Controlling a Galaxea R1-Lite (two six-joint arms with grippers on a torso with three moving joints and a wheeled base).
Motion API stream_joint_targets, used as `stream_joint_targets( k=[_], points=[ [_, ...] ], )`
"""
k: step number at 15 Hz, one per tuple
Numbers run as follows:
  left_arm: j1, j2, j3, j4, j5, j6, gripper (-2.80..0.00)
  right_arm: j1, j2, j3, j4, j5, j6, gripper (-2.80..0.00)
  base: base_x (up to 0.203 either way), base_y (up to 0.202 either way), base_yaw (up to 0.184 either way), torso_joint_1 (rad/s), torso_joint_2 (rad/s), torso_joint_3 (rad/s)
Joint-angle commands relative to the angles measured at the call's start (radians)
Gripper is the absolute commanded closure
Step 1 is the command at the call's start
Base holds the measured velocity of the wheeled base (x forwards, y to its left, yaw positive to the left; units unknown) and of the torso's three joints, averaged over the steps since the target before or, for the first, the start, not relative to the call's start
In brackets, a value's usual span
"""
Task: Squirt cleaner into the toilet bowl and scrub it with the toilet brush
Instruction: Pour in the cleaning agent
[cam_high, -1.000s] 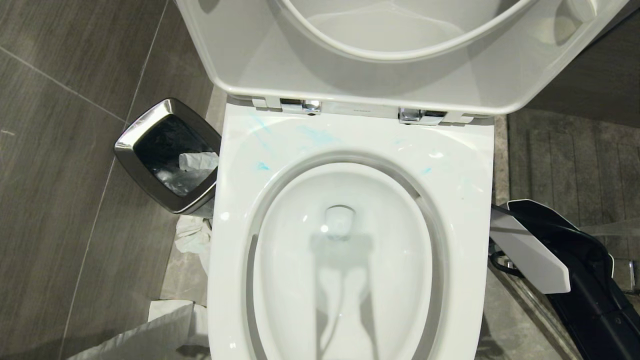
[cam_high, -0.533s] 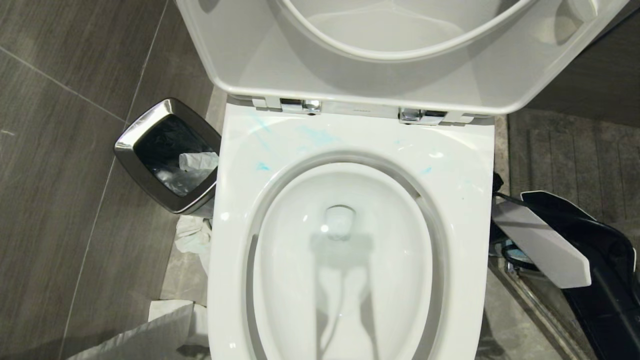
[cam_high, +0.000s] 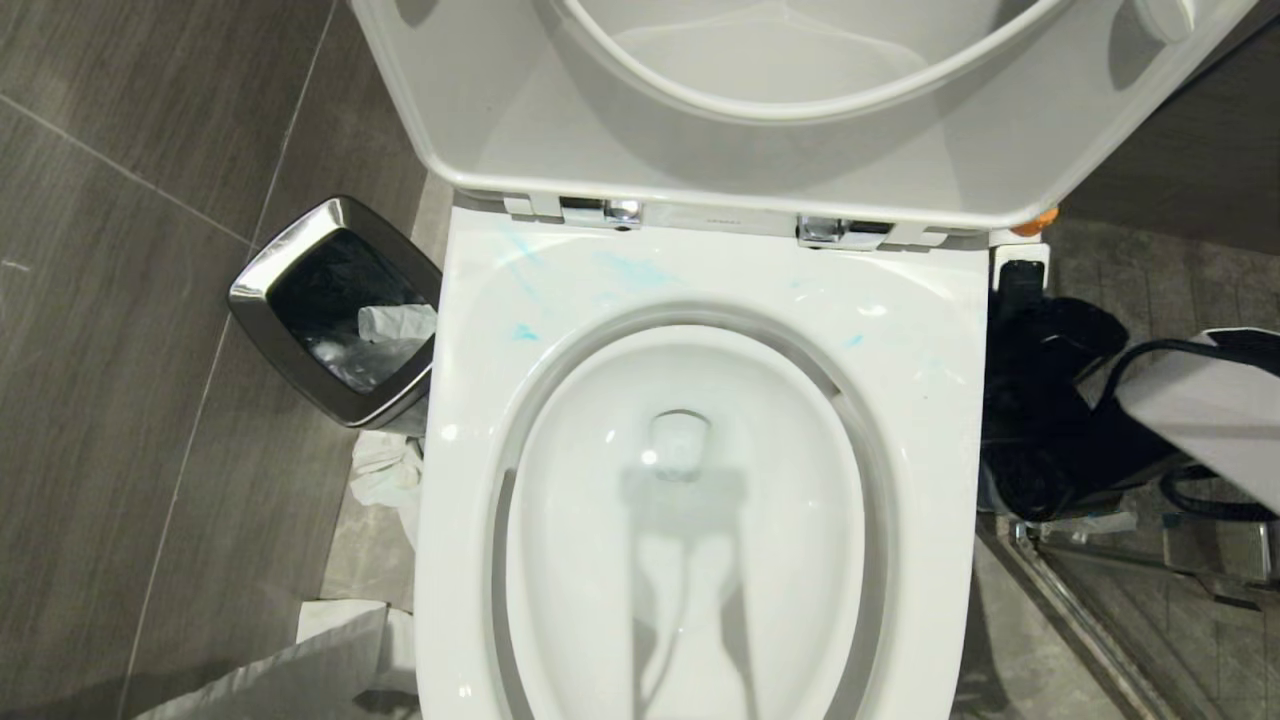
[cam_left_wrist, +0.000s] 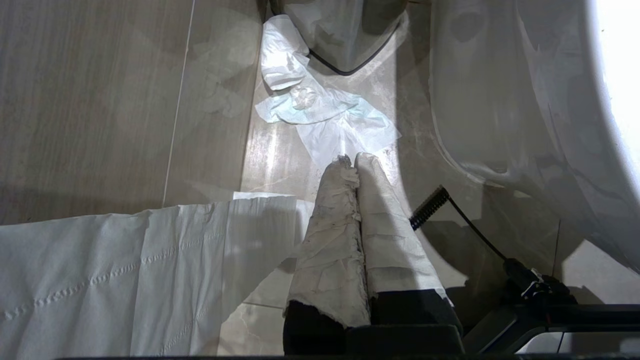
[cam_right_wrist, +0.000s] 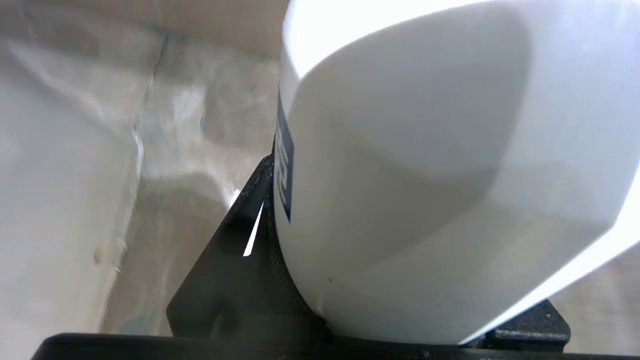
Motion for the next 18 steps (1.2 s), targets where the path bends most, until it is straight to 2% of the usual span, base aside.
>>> stream_joint_targets(
  k=[1,8,13,15,18],
  points=[
    [0.0,0.0,0.008,0.0,0.0,0.0,0.0,-0.001,-0.193,0.101,-0.009,-0.002,0.001,0.0,0.0,0.0,0.0,0.0,0.0,0.0],
    [0.0,0.0,0.008,0.0,0.0,0.0,0.0,0.002,-0.648,0.579,-0.009,-0.002,-0.061,0.0,0.0,0.0,0.0,0.0,0.0,0.0],
    [0.0,0.0,0.008,0.0,0.0,-0.001,0.0,0.0,-0.922,0.669,0.009,-0.001,-0.074,0.0,0.0,0.0,0.0,0.0,0.0,0.0],
    [0.0,0.0,0.006,0.0,0.0,-0.001,0.0,0.001,-1.067,0.69,0.142,0.005,-0.071,0.0,0.0,0.0,0.0,0.0,0.0,0.0],
    [0.0,0.0,0.008,0.0,0.0,0.0,0.0,0.002,-1.297,0.682,0.467,0.02,-0.066,0.0,0.0,0.0,0.0,0.0,0.0,0.0]
  ],
)
